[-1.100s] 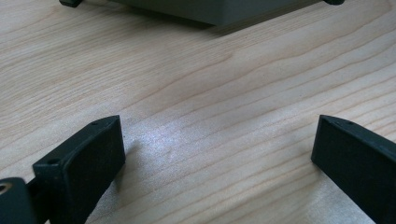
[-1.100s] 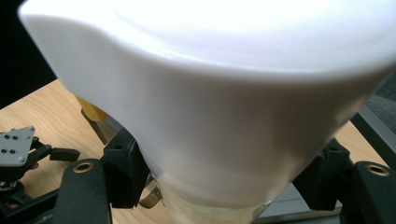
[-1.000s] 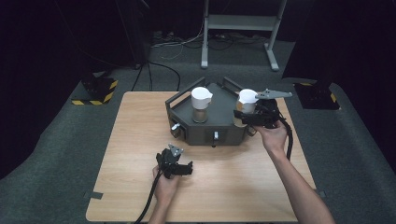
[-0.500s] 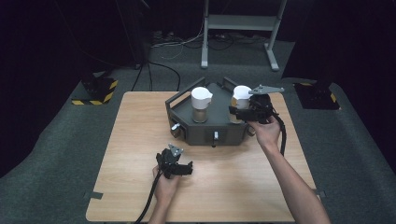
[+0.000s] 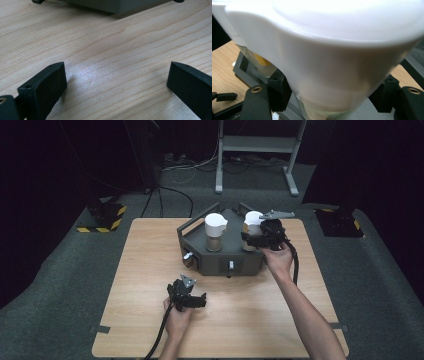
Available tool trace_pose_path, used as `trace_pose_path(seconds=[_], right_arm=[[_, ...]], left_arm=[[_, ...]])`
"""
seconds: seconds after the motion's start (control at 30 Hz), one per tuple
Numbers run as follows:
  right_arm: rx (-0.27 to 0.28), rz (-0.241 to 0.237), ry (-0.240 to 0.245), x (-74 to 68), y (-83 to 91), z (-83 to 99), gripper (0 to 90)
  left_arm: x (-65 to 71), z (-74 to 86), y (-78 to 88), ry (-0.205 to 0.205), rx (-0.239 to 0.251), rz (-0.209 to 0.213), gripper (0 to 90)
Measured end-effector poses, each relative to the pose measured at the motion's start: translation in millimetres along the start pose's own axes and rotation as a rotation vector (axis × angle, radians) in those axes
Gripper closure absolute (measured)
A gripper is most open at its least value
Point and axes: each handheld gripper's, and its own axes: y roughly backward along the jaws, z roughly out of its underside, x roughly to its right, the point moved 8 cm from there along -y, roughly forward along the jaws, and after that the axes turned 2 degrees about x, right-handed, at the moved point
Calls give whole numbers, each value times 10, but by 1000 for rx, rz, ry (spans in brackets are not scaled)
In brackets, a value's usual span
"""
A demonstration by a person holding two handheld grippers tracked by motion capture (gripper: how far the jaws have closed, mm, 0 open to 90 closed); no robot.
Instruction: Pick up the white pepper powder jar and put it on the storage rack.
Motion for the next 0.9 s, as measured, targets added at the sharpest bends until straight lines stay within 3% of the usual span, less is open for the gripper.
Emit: trace_pose_path(seconds=[0.5, 0.9], right_arm=[[-24, 24, 18, -102, -189, 38, 305], [-18, 25, 16, -118, -216, 67, 305]], left_arm=[[0, 0, 0, -1, 0, 0, 25], [1, 1, 0, 1, 1, -1, 25]])
